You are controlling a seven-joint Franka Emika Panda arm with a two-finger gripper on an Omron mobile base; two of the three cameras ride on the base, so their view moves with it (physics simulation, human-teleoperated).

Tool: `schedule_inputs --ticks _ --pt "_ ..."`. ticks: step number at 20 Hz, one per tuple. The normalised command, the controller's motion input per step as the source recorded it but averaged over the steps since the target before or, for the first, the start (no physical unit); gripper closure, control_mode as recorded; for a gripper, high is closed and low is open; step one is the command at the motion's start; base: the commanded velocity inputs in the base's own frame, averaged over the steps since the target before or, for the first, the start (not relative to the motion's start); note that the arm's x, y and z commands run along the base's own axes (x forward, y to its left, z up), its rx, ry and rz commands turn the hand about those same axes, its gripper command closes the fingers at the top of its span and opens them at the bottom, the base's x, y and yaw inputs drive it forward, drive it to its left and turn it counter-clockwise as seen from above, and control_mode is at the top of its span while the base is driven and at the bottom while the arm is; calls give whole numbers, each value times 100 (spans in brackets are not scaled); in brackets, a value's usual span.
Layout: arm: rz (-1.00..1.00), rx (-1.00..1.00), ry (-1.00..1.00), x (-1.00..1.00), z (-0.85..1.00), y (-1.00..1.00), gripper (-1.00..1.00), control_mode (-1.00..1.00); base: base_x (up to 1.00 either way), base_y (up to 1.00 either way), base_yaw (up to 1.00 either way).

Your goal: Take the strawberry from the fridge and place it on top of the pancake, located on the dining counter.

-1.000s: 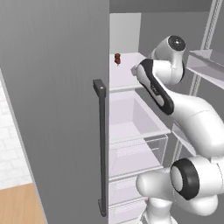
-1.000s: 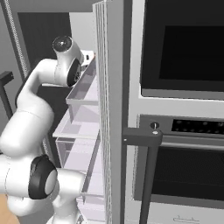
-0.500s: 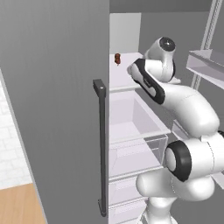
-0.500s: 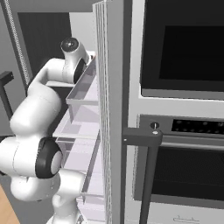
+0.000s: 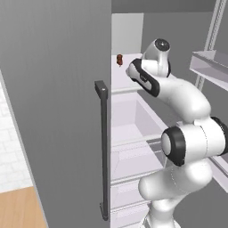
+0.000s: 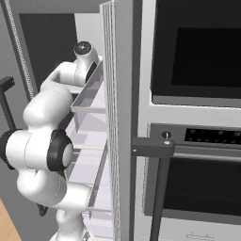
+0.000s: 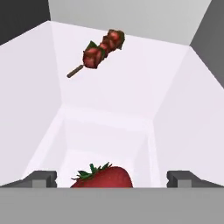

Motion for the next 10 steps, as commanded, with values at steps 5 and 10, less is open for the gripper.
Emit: schedule_inputs --ticks 5,10 --pt "0 0 8 5 -23 0 -100 -100 0 0 0" --pt "0 0 0 5 -6 0 -100 -100 0 0 0"
